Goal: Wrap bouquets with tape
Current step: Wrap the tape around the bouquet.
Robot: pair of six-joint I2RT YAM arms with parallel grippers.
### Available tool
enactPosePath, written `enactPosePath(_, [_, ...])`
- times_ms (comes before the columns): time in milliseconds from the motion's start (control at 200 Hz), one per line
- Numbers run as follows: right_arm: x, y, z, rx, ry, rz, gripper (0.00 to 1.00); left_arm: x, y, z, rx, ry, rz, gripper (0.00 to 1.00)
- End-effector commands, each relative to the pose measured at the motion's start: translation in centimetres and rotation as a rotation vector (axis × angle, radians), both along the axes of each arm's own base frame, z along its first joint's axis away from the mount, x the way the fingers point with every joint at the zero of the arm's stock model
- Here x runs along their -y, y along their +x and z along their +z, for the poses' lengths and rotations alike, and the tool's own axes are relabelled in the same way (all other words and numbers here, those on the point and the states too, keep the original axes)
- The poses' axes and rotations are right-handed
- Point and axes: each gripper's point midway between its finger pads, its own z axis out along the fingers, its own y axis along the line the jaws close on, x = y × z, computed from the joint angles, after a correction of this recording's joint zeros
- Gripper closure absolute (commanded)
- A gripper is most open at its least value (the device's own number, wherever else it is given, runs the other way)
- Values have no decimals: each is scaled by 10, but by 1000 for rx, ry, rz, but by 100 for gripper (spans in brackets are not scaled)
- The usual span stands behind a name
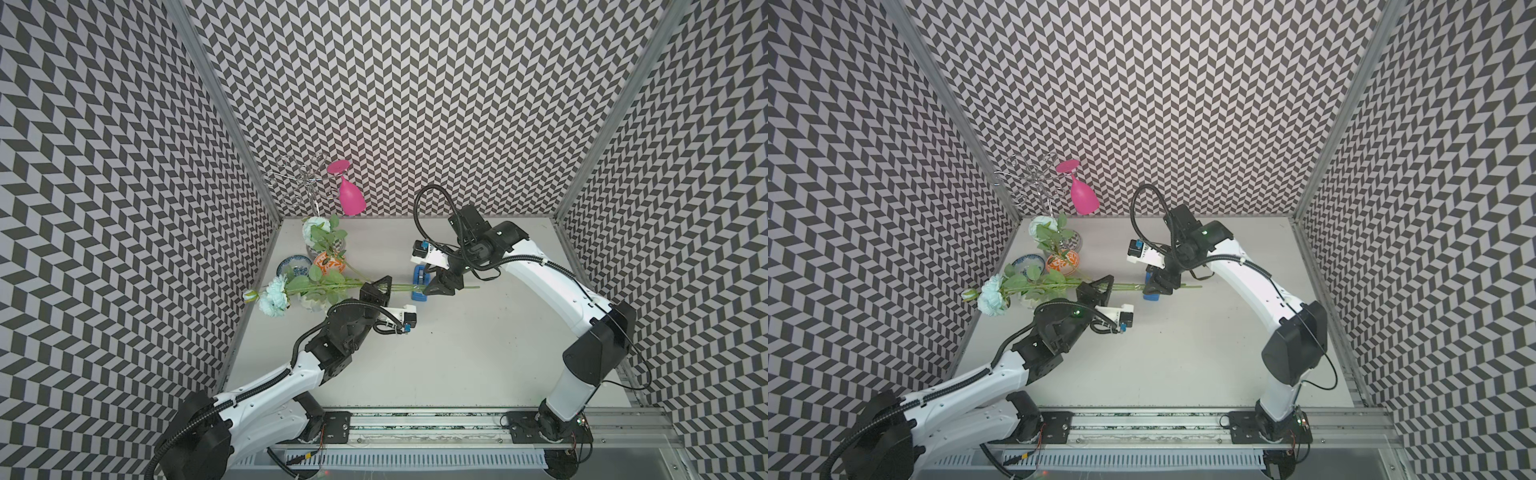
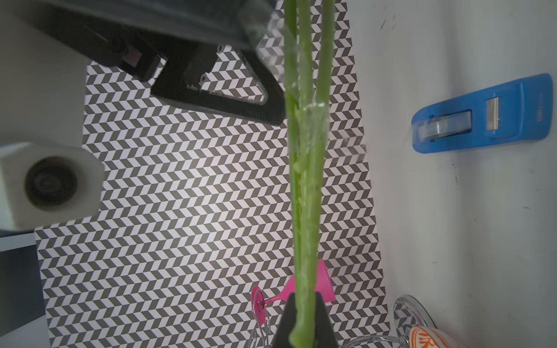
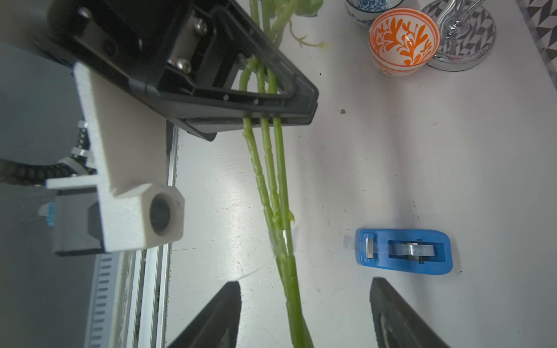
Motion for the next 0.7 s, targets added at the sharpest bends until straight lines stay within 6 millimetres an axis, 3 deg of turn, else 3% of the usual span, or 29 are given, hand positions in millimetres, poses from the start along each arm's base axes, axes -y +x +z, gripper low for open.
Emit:
enactPosePath(0, [-5,-1,-10,-21,2,52,36,2,0,23,94,3,1,100])
enactPosePath(95, [-6,3,-17,-24,-11,57,41,3,0,26,102,4,2,100])
enactPosePath(165, [-5,13,-19,6,-35,28,57,4,-1,27,107,4,0,100])
enactPosePath(210, [-5,23,-19,47,-44,0,77,5,-2,28,102,2,-6,100])
enactPosePath(245, [-5,31,-19,76,-52,-28,86,6,-3,27,98,-1,-9,97])
enactPosePath(360, [-1,41,-20,156,-71,-75,100,8,-8,35,76,-54,-27,79])
enactPosePath(546, [-1,32,2,338,30,-25,100,10,-26,59,-31,-199,-95,55])
enactPosePath(696, [2,26,26,550,129,-8,100,15,-51,93,-152,-384,-210,49])
